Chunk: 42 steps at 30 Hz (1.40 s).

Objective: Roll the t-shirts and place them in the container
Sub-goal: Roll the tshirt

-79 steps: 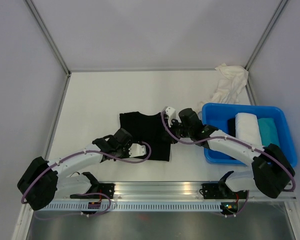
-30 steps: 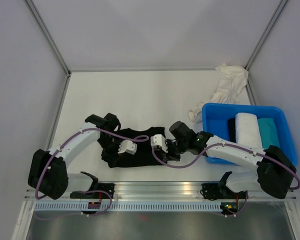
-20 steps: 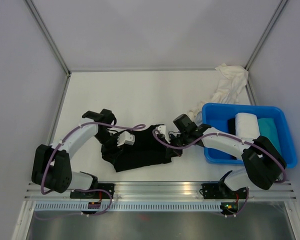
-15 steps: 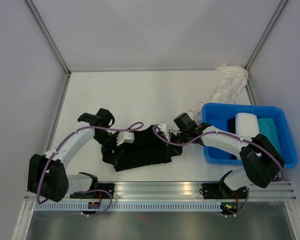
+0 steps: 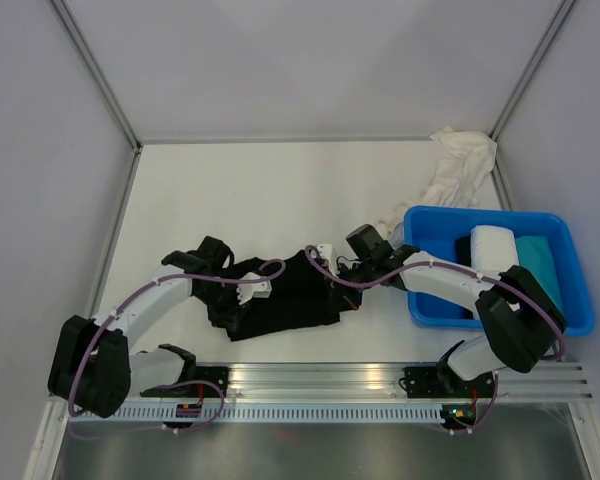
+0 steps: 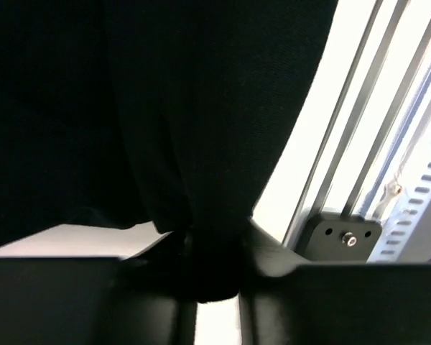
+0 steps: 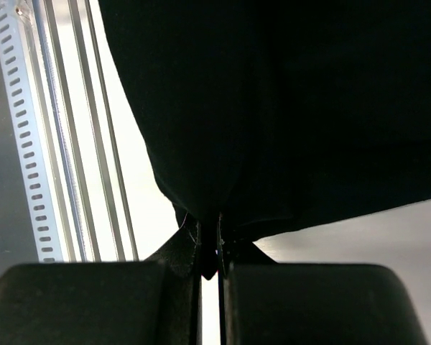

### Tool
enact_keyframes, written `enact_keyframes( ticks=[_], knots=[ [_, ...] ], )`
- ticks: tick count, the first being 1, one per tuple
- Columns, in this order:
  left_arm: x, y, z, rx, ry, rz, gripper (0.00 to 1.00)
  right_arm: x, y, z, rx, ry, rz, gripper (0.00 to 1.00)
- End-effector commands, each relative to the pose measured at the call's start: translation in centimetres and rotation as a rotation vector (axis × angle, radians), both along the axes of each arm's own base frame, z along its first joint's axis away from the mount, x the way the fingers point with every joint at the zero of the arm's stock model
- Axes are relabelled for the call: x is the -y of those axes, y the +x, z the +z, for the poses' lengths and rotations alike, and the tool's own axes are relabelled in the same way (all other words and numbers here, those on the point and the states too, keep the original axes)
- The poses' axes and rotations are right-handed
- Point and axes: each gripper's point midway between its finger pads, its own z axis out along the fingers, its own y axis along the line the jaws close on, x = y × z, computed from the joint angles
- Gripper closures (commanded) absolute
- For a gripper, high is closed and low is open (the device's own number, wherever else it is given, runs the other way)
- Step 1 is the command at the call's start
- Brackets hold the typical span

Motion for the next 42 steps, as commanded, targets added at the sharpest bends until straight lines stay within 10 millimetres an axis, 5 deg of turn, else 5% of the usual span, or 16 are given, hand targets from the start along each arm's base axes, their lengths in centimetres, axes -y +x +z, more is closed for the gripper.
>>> enact_keyframes(
  ticks=[1, 8, 15, 21, 27, 30, 42],
  knots=[
    [0.5, 0.9, 1.2, 0.059, -0.03, -0.016, 0.96, -0.8, 0.2, 1.0, -0.049, 0.031, -0.01, 1.0],
    [-1.0, -2.0, 3.8, -0.044, -0.057, -0.186, 0.98, -0.6, -3.7, 3.6, -0.194, 0.112, 0.068, 1.0],
    [-1.5, 2.8, 1.9, -0.064, 0.023, -0.096, 0.93, -0.2, 0.6, 1.0, -0.163, 0.013, -0.059, 0.82],
    [-0.7, 4.4, 0.3, -0.137, 0.018, -0.083, 0.91, 0.2, 5.0, 0.4, -0.093, -0.001, -0.199, 0.65],
    [-1.2, 4.2, -0.7, -0.166, 0.044, -0.096, 0.91, 0.6, 4.7, 3.4, -0.004, 0.072, -0.215, 0.55],
    [-1.2, 4.1, -1.0, -0.178, 0.045, -0.093, 0.91, 0.4, 4.1, 4.3, -0.006, 0.126, -0.224, 0.39],
    [-1.3, 4.1, -1.3, -0.188, 0.06, -0.08, 0.89, -2.4, 2.2, 2.0, -0.095, 0.205, -0.235, 0.41]
  ],
)
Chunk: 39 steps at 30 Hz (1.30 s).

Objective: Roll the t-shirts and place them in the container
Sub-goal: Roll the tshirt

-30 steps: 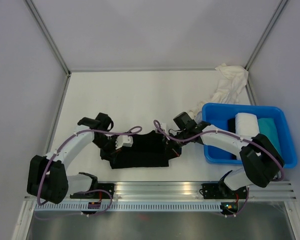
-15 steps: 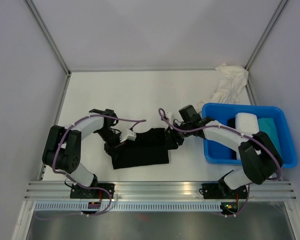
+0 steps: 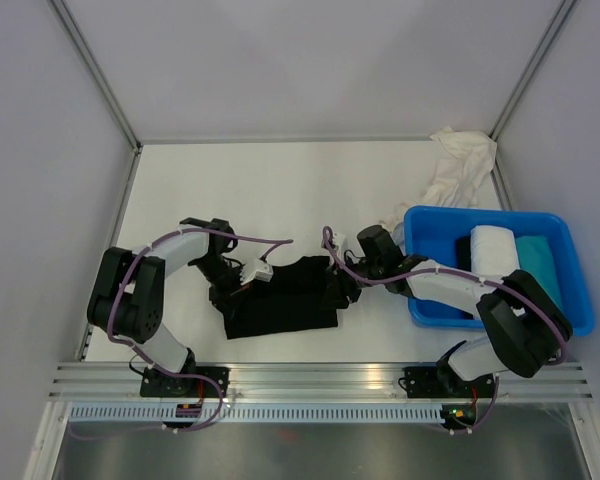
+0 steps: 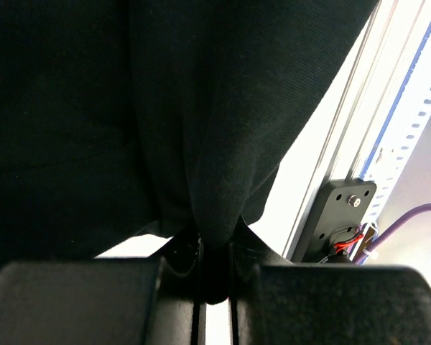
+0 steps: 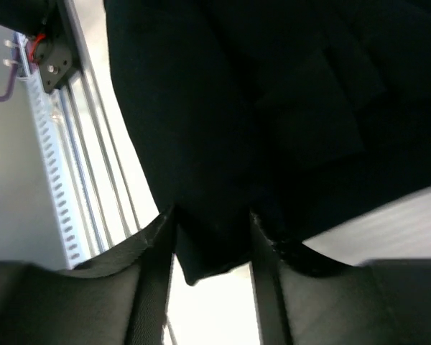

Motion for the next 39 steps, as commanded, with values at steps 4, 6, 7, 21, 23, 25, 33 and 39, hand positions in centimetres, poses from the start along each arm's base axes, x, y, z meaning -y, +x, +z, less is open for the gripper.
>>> enact_keyframes(
  ticks=[4, 6, 7, 21, 23, 25, 33, 39],
  knots=[
    [-0.5, 1.4, 0.0, 0.051, 0.022, 0.012, 0.7, -2.2, 0.1, 0.9, -0.008, 0.093, 0.035, 0.99],
    [-0.5, 1.6, 0.8, 0.076, -0.018, 0.041, 0.52, -2.3, 0.1, 0.5, -0.034, 0.085, 0.027, 1.0],
    [-0.5, 1.6, 1.1, 0.083, -0.034, 0.049, 0.5, -2.2, 0.1, 0.3, -0.05, 0.08, 0.015, 1.0],
    [1.1, 2.3, 3.0, 0.073, -0.167, 0.265, 0.88, -1.8, 2.4, -1.2, -0.145, 0.077, -0.165, 1.0],
    [1.0, 2.1, 2.9, 0.06, -0.159, 0.272, 0.97, -1.4, 1.8, -1.7, -0.177, 0.051, -0.171, 1.0],
    [1.1, 1.3, 3.6, 0.054, -0.179, 0.252, 0.98, -0.4, 0.8, -2.2, -0.173, -0.034, -0.178, 1.0],
    [0.0, -2.4, 5.7, 0.039, -0.173, 0.146, 0.98, -2.2, -7.4, 1.8, -0.206, 0.057, 0.037, 1.0],
    [-1.2, 0.6, 2.7, 0.0, -0.068, 0.232, 0.98, -1.6, -5.3, -0.5, -0.269, 0.013, 0.016, 1.0]
  ],
)
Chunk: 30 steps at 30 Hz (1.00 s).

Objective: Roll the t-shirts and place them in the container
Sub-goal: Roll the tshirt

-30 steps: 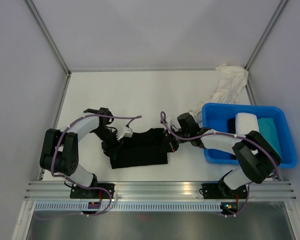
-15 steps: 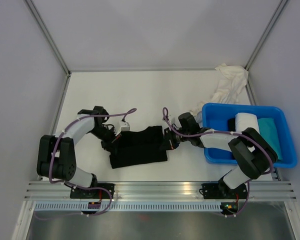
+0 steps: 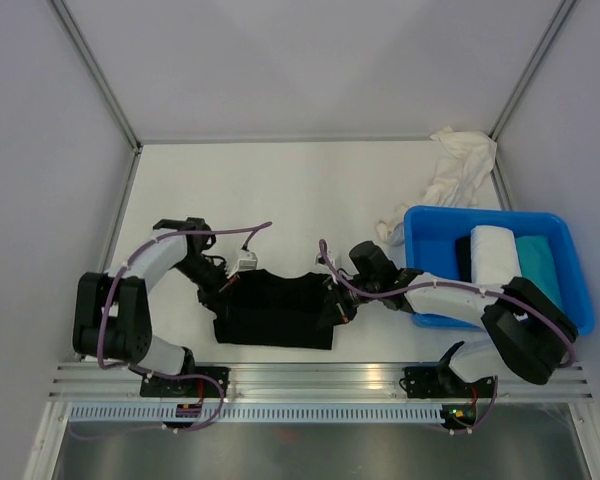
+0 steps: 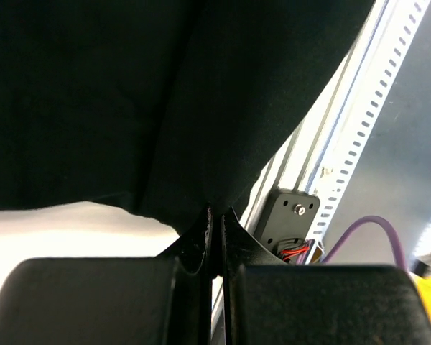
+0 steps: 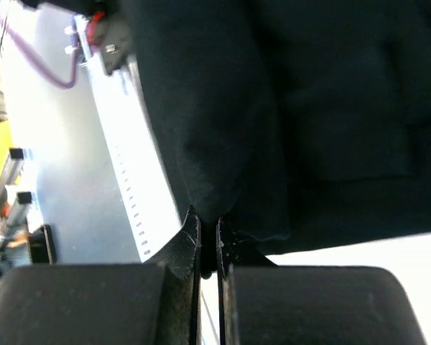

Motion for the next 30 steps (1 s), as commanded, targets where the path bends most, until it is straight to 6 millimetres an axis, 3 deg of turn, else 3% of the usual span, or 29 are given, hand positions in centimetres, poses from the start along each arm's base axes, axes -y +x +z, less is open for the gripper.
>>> enact_keyframes(
  ticks=[1, 3, 6, 11, 12, 14, 16, 18, 22, 25, 26, 27, 28, 30],
  knots=[
    [-1.2, 2.6, -1.8, -0.009, 0.066, 0.039, 0.98, 0.5, 1.5, -1.3, -0.085, -0.013, -0.013, 1.0],
    [-1.8, 3.7, -3.2, -0.044, 0.114, 0.085, 0.98, 1.0, 3.6, -1.5, -0.066, -0.009, -0.043, 1.0],
    [-2.2, 5.9, -4.6, -0.045, 0.168, 0.132, 0.97, 1.7, 5.1, -3.7, -0.1, -0.07, -0.061, 1.0],
    [-1.6, 6.4, -5.3, -0.04, 0.147, 0.163, 0.91, 2.0, 5.3, -5.9, -0.16, -0.126, -0.105, 1.0],
    [-1.6, 6.3, -5.4, -0.045, 0.15, 0.166, 0.89, 1.6, 6.1, -5.7, -0.128, -0.103, -0.124, 1.0],
    [-1.6, 6.5, -4.9, -0.018, 0.148, 0.178, 0.78, 1.9, 6.9, -5.9, -0.133, -0.112, -0.177, 1.0],
    [-1.7, 7.3, -3.8, 0.048, 0.153, 0.207, 0.64, 2.2, 7.8, -5.9, -0.112, -0.122, -0.21, 1.0],
    [-1.7, 8.7, -2.2, 0.13, 0.149, 0.247, 0.6, 2.1, 8.2, -5.8, -0.109, -0.136, -0.213, 1.0],
    [-1.4, 11.2, 3.5, 0.382, 0.107, 0.3, 0.48, 2.0, 8.6, -6.2, -0.126, -0.151, -0.22, 1.0],
    [-0.3, 10.4, 5.1, 0.492, 0.078, 0.229, 0.39, 2.1, 8.7, -6.7, -0.139, -0.164, -0.242, 1.0],
    [0.0, 9.2, 5.0, 0.525, 0.076, 0.199, 0.37, 2.1, 8.9, -6.8, -0.136, -0.167, -0.254, 1.0],
    [-0.2, 9.2, 4.5, 0.577, 0.115, 0.174, 0.36, 2.1, 8.9, -6.9, -0.136, -0.169, -0.259, 1.0],
    [1.1, 8.2, 3.9, 0.594, 0.124, 0.101, 0.35, 2.1, 8.9, -6.9, -0.138, -0.17, -0.266, 1.0],
    [0.9, 6.9, 2.2, 0.593, 0.2, 0.065, 0.31, 2.1, 9.0, -6.8, -0.135, -0.167, -0.274, 1.0]
  ],
)
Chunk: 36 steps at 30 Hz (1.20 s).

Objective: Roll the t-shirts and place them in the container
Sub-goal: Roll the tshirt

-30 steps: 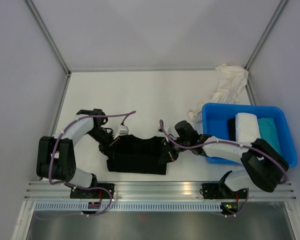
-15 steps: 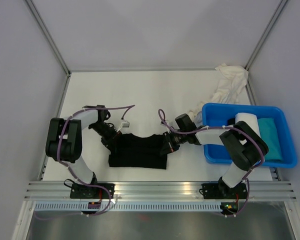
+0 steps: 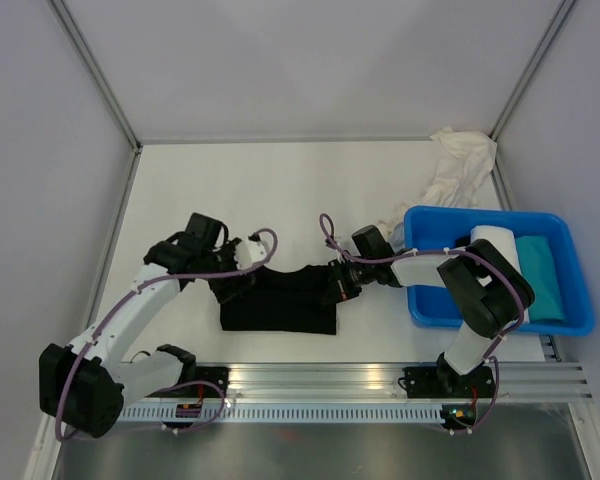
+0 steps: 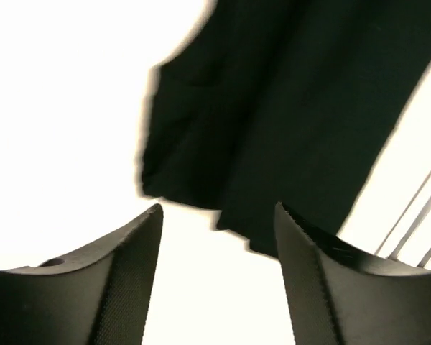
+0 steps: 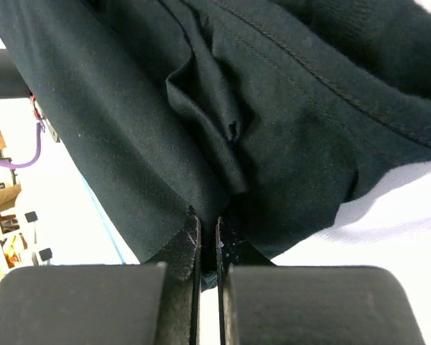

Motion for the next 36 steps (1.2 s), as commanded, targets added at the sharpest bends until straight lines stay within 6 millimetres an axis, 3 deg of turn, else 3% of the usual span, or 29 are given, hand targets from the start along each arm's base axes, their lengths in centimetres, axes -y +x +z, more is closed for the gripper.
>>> enact_keyframes(
  ticks=[1, 3, 8, 14, 17, 19, 20, 21, 24, 27, 31, 34, 36],
  knots=[
    [0.3, -2.0, -3.2, -0.009, 0.148, -0.052, 0.29, 0.5, 1.8, -1.2, 0.04, -0.063, -0.073, 1.0],
    [0.6, -3.2, -4.4, -0.005, 0.198, -0.11, 0.19, 0.6, 1.8, -1.5, 0.038, -0.073, -0.077, 1.0],
    [1.0, -5.5, -6.9, -0.033, 0.251, -0.206, 0.18, 0.6, 2.1, -2.2, 0.024, -0.095, -0.093, 0.99],
    [0.0, -5.6, -10.0, -0.001, 0.326, -0.214, 0.19, 0.6, 2.4, -1.4, 0.053, -0.087, -0.099, 0.97],
    [-0.4, -5.6, -11.2, 0.011, 0.342, -0.213, 0.23, 0.7, 2.8, -0.2, 0.102, -0.083, -0.084, 0.88],
    [-0.6, -5.5, -11.6, 0.015, 0.348, -0.21, 0.32, 0.5, 3.3, 1.2, 0.155, -0.068, -0.066, 0.72],
    [-0.7, -5.8, -11.9, 0.006, 0.351, -0.214, 0.44, 0.8, 3.3, 1.3, 0.158, -0.088, -0.066, 0.68],
    [-0.6, -5.8, -11.9, 0.004, 0.347, -0.216, 0.54, 1.0, 3.4, 1.6, 0.175, -0.097, -0.063, 0.64],
    [-0.5, -5.9, -11.8, 0.012, 0.334, -0.229, 0.69, 2.0, 4.3, 3.2, 0.276, -0.142, -0.052, 0.52],
    [-0.3, -6.3, -11.7, -0.003, 0.323, -0.246, 0.75, 2.7, 5.2, 5.6, 0.402, -0.158, -0.043, 0.5],
    [0.4, -6.3, -10.5, -0.024, 0.28, -0.259, 0.77, 3.4, 5.7, 10.4, 0.606, -0.113, -0.031, 0.47],
    [0.9, -7.0, -9.1, -0.078, 0.229, -0.301, 0.77, 3.8, 5.0, 12.6, 0.776, -0.09, 0.039, 0.43],
    [1.3, -7.6, -8.5, -0.105, 0.189, -0.358, 0.77, 3.8, 4.3, 12.7, 0.931, -0.128, 0.148, 0.43]
  ],
)
